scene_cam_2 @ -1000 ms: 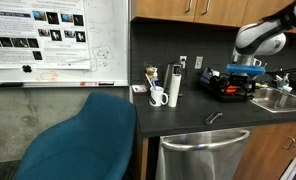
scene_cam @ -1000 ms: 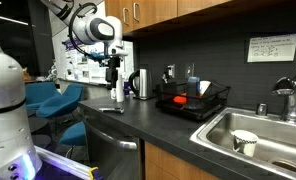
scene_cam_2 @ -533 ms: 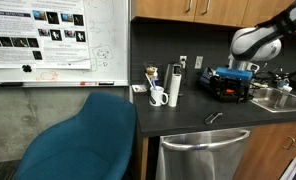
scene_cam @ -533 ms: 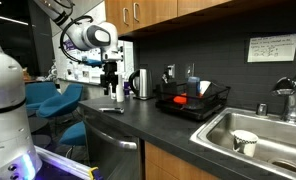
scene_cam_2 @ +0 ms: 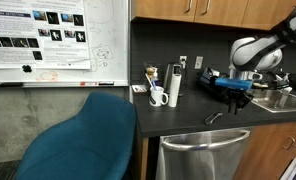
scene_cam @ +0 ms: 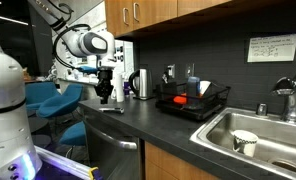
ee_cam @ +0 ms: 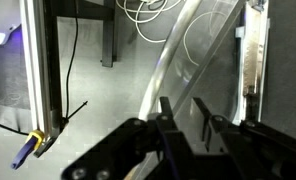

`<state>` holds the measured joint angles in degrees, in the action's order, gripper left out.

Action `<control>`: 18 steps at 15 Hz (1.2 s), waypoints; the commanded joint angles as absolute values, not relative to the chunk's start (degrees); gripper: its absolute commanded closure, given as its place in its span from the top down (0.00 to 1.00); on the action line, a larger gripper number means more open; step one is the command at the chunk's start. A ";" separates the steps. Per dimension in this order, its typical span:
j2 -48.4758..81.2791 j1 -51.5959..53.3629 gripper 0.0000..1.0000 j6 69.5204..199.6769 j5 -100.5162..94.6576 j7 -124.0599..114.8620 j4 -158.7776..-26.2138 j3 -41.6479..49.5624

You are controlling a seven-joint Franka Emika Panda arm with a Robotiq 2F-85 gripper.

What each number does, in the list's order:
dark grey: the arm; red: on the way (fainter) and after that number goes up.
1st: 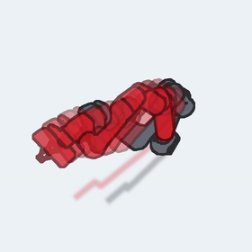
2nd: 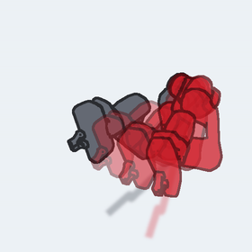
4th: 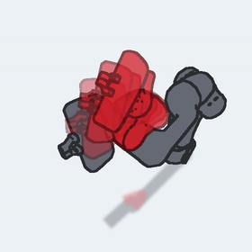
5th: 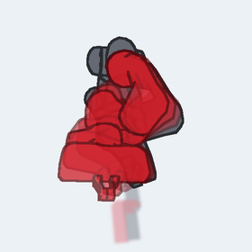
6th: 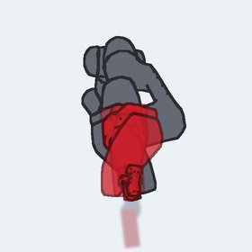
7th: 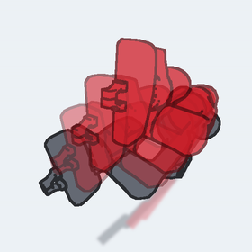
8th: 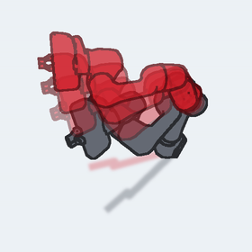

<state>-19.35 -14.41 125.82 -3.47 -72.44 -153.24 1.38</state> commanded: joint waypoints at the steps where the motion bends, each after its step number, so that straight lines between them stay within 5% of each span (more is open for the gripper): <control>1: -18.51 -12.99 0.00 128.11 -3.55 -71.92 -154.57 1.20; 18: -6.68 -10.39 0.00 140.83 -5.09 -72.27 -150.44 1.25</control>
<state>-9.49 -10.80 139.53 -3.62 -71.85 -152.71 0.84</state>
